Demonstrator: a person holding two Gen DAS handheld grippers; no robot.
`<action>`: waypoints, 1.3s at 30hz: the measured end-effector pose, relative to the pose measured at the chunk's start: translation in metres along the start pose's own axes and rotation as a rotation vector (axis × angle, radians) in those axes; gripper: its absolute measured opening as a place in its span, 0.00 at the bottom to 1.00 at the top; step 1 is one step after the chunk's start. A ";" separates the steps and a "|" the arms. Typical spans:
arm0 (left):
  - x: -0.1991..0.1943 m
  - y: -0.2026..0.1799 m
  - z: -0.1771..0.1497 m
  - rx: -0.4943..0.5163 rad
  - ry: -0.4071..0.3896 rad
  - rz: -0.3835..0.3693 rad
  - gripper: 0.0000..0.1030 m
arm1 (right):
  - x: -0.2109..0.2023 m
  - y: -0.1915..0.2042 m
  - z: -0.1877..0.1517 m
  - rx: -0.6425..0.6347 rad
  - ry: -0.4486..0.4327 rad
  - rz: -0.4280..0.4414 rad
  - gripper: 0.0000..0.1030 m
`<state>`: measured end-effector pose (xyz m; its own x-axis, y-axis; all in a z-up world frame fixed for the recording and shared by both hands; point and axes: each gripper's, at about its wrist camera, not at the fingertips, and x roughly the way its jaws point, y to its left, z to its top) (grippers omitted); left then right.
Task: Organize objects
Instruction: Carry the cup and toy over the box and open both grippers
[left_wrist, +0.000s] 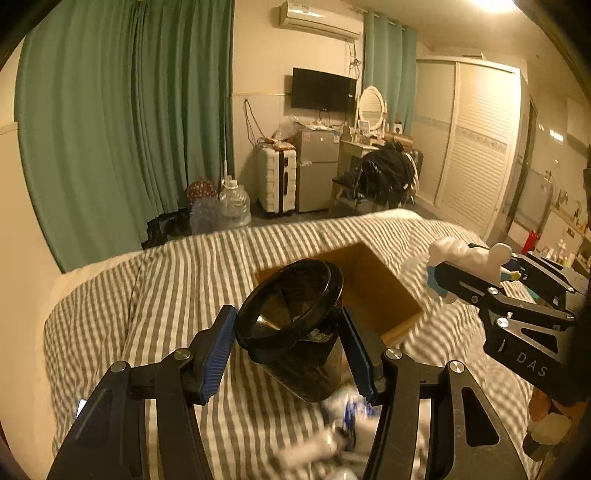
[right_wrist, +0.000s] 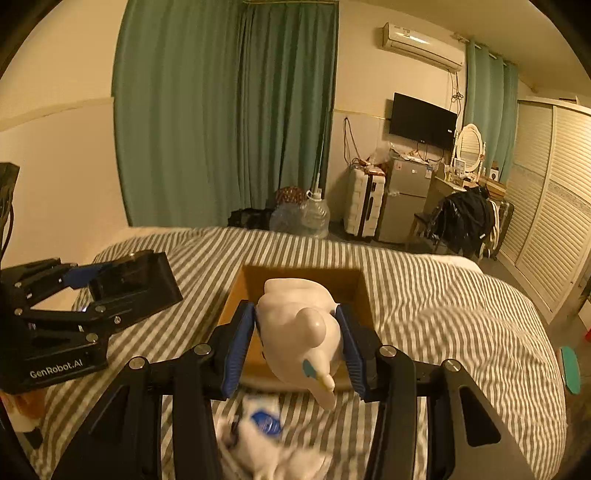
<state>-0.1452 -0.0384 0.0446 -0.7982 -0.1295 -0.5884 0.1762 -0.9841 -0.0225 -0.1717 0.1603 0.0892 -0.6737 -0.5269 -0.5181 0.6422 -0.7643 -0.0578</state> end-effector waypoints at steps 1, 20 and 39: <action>0.009 0.000 0.009 -0.002 -0.004 0.001 0.56 | 0.010 -0.004 0.010 -0.001 -0.001 0.006 0.44; 0.197 -0.016 0.010 0.022 0.190 -0.050 0.55 | 0.217 -0.073 0.035 0.128 0.176 0.085 0.44; 0.170 -0.027 -0.004 -0.001 0.217 -0.091 0.87 | 0.187 -0.114 0.011 0.272 0.135 0.078 0.78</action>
<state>-0.2836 -0.0336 -0.0579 -0.6685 -0.0113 -0.7436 0.1097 -0.9904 -0.0836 -0.3745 0.1448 0.0084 -0.5600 -0.5471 -0.6222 0.5562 -0.8048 0.2072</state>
